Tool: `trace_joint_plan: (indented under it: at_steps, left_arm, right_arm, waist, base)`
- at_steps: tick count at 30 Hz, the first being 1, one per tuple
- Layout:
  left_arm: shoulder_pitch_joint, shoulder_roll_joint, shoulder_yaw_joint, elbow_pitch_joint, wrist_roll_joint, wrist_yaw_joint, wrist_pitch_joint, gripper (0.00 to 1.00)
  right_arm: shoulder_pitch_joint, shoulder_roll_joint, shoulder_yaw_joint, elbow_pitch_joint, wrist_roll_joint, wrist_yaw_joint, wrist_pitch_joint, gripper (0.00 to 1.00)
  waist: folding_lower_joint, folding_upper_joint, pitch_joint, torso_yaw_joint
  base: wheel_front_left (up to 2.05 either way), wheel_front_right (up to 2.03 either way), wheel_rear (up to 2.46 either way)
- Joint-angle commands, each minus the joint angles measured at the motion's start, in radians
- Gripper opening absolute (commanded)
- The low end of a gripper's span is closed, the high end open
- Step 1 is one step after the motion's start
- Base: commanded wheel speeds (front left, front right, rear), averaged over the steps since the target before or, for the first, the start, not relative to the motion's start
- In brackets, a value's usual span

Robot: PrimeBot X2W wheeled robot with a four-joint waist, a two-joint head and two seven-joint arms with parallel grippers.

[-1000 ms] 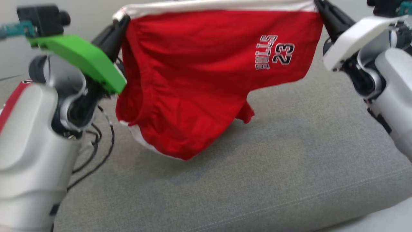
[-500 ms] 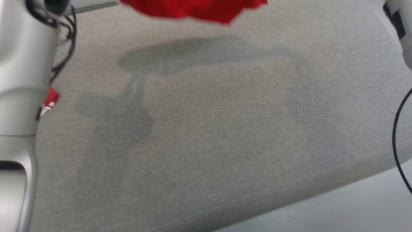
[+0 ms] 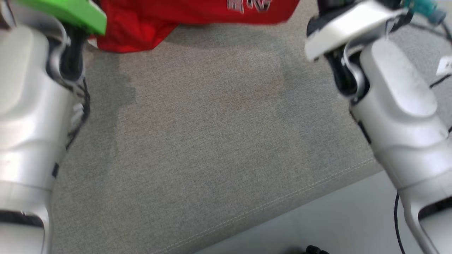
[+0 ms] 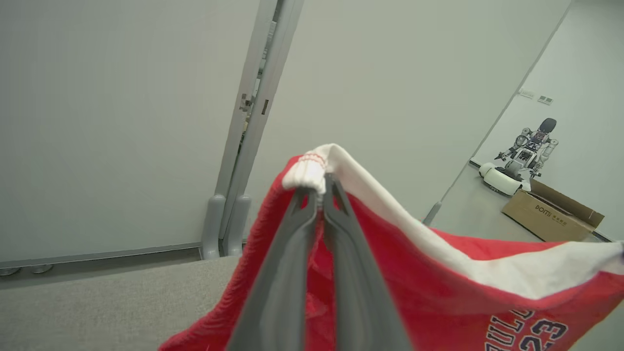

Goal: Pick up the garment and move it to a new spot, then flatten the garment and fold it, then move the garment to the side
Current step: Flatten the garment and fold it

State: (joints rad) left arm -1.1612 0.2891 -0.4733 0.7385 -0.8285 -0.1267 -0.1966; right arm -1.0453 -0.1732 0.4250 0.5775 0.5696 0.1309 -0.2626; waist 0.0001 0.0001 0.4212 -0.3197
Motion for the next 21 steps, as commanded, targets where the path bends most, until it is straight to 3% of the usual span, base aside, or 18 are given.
trace_joint_plan:
  at_steps: [1, 9, 14, 21]
  left_arm:
    - [0.055, 0.008, -0.017, -0.033, -0.027, -0.004, -0.008, 0.0]
    - [0.351, 0.061, -0.106, -0.218, -0.047, -0.004, -0.058, 0.0]
    - [0.591, 0.064, -0.061, -0.334, -0.01, 0.013, -0.069, 0.0]
    - [0.926, 0.003, 0.043, -0.475, 0.07, 0.034, -0.069, 0.0]
  right_arm:
    - [0.053, -0.009, 0.009, -0.037, 0.019, 0.0, -0.003, 0.0]
    - [0.327, -0.056, -0.013, -0.215, 0.033, 0.0, -0.003, 0.0]
    - [0.539, -0.069, -0.078, -0.329, -0.037, 0.0, -0.003, 0.0]
    - [0.808, -0.04, -0.168, -0.445, -0.109, 0.0, -0.003, 0.0]
  waist:
    - [-0.0001, -0.0001, -0.01, 0.008]
    - [-0.0001, -0.0001, -0.082, 0.061]
    - [-0.0001, -0.0001, -0.145, 0.094]
    - [-0.0001, -0.0001, -0.252, 0.13]
  base:
    - [0.0, 0.0, 0.0]
    - [0.0, 0.0, 0.0]
    - [0.0, 0.0, 0.0]
    - [0.0, 0.0, 0.0]
